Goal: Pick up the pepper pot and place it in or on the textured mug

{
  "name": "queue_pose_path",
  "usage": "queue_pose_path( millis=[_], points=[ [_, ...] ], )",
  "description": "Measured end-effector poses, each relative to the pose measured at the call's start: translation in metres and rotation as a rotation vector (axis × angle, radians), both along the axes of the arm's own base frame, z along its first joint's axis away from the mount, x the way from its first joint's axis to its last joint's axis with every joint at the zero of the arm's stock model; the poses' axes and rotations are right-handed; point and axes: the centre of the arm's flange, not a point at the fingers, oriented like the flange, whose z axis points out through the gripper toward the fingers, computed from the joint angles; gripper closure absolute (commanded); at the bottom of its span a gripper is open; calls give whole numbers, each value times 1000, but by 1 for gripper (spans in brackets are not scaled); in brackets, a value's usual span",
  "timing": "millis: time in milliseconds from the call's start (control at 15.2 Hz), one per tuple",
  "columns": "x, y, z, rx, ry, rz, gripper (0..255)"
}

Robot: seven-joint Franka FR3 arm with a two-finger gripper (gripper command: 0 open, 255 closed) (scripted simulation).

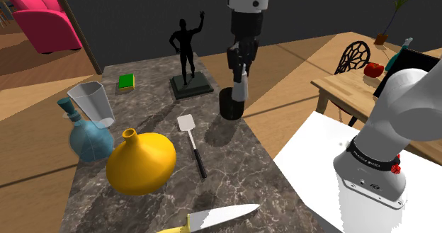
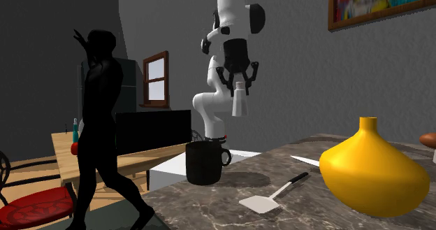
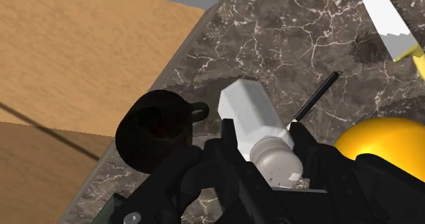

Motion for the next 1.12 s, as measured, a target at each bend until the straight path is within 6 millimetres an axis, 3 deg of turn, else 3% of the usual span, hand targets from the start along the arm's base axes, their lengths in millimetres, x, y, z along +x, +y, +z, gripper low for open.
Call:
queue_pose_path(
  millis=[528,1122],
  points=[
    [82,-63,17,0,0,0,255],
    [88,-69,-25,0,0,1,255]
  ],
)
